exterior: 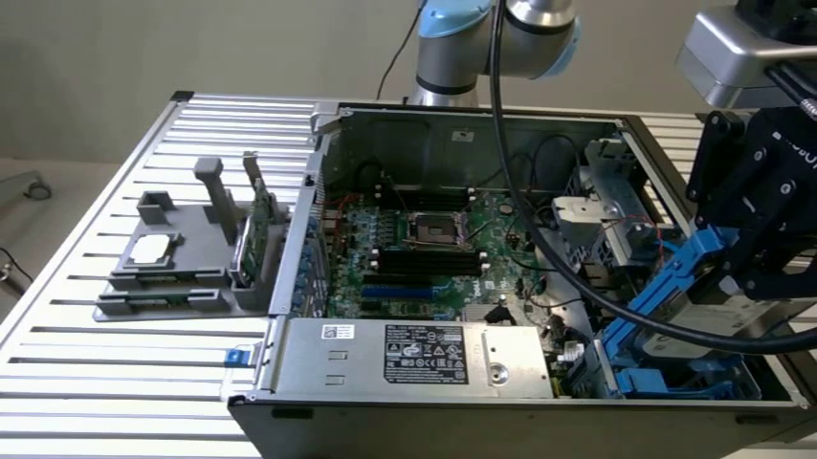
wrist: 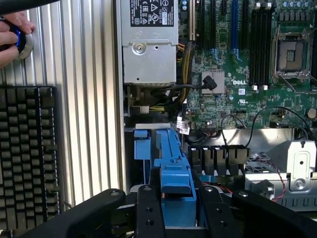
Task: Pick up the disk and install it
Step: 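Insert the disk into the insertion slot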
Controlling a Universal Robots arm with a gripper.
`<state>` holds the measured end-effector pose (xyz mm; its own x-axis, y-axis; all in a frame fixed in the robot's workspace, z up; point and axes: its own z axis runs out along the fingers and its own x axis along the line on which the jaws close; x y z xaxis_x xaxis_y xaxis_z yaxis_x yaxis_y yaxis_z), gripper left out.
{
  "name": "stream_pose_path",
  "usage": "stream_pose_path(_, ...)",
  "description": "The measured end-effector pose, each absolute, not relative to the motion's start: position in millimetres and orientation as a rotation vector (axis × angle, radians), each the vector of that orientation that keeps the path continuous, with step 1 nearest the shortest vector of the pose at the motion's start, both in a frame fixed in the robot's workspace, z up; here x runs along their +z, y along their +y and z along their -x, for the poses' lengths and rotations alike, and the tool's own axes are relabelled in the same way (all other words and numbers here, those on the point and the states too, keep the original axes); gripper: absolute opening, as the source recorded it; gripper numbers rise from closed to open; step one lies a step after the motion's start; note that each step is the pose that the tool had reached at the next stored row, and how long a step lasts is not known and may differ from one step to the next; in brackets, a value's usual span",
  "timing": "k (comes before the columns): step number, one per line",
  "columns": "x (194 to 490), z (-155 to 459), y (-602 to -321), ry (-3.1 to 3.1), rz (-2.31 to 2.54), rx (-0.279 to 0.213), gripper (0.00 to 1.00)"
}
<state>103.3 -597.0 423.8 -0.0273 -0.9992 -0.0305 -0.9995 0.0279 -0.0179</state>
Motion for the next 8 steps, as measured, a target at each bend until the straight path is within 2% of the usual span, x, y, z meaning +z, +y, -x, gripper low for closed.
stream_pose_path(8,423.0,-103.3,-597.0,2.221,2.160,0.027,0.33)
